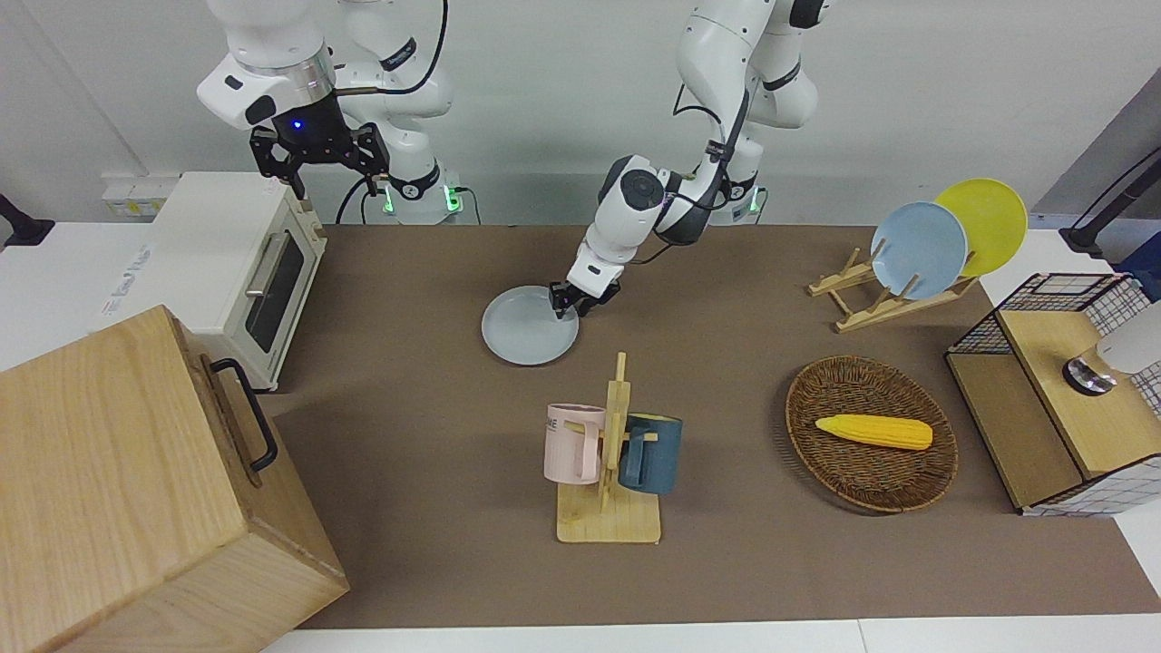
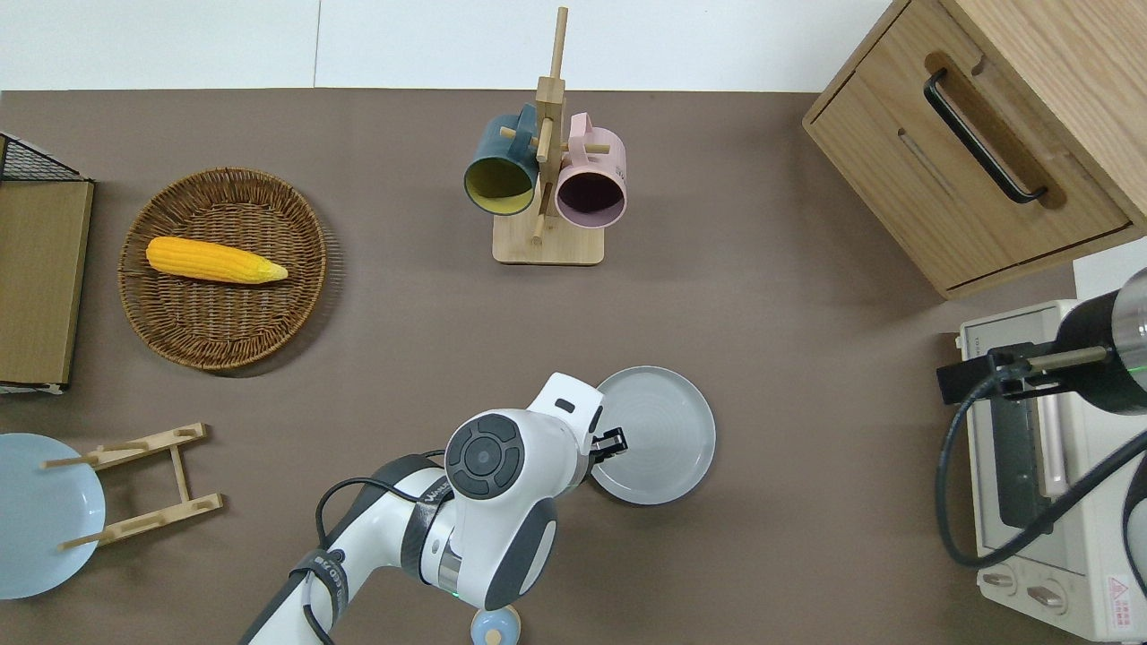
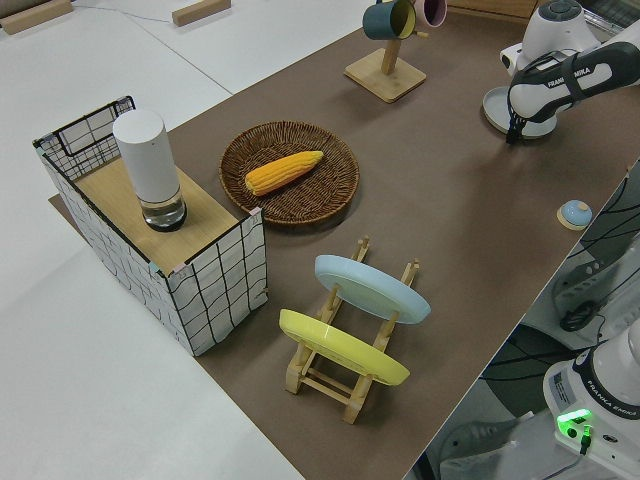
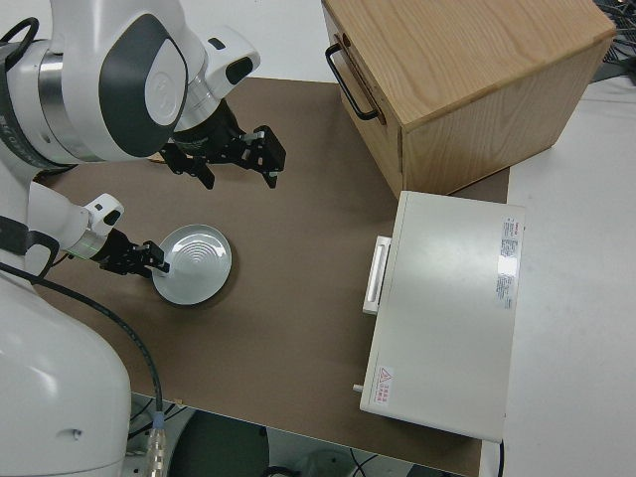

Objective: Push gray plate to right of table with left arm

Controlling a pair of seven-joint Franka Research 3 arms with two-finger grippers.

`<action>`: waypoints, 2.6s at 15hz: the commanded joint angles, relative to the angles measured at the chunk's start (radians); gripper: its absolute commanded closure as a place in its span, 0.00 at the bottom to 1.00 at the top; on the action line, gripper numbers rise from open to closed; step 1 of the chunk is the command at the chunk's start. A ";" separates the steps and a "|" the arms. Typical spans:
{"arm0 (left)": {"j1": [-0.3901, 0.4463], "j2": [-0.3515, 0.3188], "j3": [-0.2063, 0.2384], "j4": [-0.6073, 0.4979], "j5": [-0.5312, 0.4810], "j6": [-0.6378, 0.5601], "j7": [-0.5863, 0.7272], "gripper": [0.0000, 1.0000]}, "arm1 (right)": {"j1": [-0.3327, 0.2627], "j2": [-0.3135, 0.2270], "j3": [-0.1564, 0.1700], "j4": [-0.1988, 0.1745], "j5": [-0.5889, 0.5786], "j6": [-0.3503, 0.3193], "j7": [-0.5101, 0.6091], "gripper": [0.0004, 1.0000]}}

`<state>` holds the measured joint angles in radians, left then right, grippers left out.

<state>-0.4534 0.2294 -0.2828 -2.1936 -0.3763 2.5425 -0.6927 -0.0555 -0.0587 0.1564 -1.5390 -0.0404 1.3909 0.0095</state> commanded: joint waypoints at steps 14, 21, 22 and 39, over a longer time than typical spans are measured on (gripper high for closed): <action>0.300 -0.245 0.030 0.012 0.254 -0.455 0.198 0.01 | -0.001 -0.010 0.000 -0.004 0.002 -0.006 -0.008 0.00; 0.432 -0.321 0.031 0.060 0.335 -0.553 0.249 0.00 | -0.001 -0.010 0.000 -0.004 0.002 -0.006 -0.008 0.00; 0.433 -0.321 0.031 0.078 0.358 -0.577 0.249 0.01 | -0.001 -0.010 0.000 -0.004 0.002 -0.004 -0.008 0.00; 0.429 -0.430 0.195 0.365 0.439 -0.901 0.464 0.00 | -0.001 -0.010 0.000 -0.004 0.002 -0.004 -0.008 0.00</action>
<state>-0.0171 -0.1984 -0.0787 -1.8771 0.0515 1.6789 -0.2350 -0.0555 -0.0587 0.1564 -1.5390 -0.0404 1.3909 0.0095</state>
